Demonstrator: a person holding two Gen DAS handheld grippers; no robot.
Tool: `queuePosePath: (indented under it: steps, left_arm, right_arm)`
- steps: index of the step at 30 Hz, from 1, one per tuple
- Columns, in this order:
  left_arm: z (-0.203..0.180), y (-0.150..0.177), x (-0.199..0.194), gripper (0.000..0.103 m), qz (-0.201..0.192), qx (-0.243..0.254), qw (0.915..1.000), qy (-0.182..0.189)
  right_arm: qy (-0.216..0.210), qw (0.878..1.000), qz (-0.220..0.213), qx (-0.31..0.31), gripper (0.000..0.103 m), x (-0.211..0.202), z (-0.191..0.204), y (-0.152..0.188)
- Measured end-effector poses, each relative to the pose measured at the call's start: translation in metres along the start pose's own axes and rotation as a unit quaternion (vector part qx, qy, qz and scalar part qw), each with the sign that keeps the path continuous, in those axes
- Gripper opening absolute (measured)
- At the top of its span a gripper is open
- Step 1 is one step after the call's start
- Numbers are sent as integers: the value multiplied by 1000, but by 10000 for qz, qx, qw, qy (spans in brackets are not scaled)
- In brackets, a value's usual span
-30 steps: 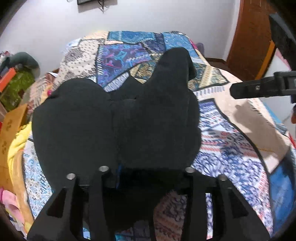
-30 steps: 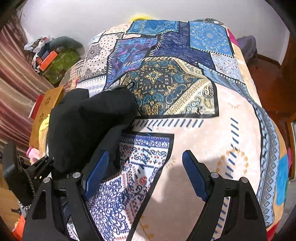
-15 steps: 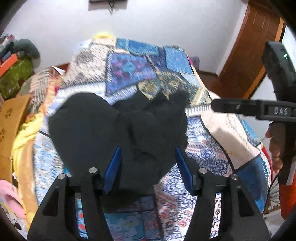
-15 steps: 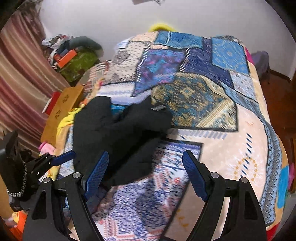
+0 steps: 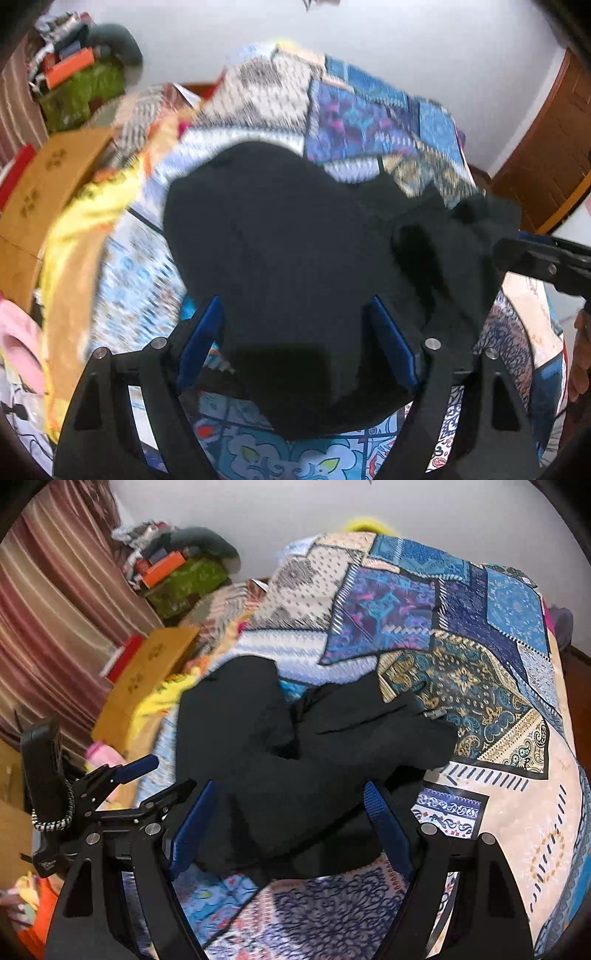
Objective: Fold large clothes
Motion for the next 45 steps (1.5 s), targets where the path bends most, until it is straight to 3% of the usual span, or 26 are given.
queuePosePath:
  steps: [4,8,12,18,23,29,35,38,40,43,45]
  left_arm:
    - [-16,7,11,91,-137,311,9992,-218]
    - [-21,9,17,93,-265,380,9984,-334]
    - [-24,12,17,93,-318,492,9975,-401]
    - [-15,9,10,93,-149,241,9995,-164]
    - [3,4,-3,93,-304,-72,9993,-223]
    - [47,-6,-7,93,-371,-919,9951,-60]
    - [75,10,21,93,211,-2016,9751,897]
    - [78,17,33,95,378,-2466,9570,1484]
    - [79,21,46,102,596,-2821,9379,1928]
    - [81,25,68,103,818,-3208,9167,2238]
    - [80,23,71,103,788,-3229,9177,2176]
  right_arm:
    - [-57,9994,157,297,79,12,-28,13]
    - [-159,9971,410,625,84,27,-55,33]
    - [-296,9957,463,742,84,28,-56,43]
    - [-99,9978,375,545,84,11,-47,37]
    - [-126,9984,188,526,84,-7,-46,29]
    - [-102,9952,-146,961,86,-25,-66,22]
    - [-616,9840,174,1663,86,-1,-87,29]
    - [-902,9774,324,1887,86,10,-89,33]
    - [-1075,9730,406,2002,86,16,-89,32]
    - [-1174,9684,593,2119,86,31,-88,31]
    - [-1222,9675,682,2105,86,39,-85,31]
Point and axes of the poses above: each gripper's, at about its wrist camera, not at the fingertips, and x roughly the way its jaws point, z to its left, y to its underside, the point moved 6 cm from there along x, roughly the way its jaws point, and after that the axes turned 4 degrees about -x, right-handed, at the moved point
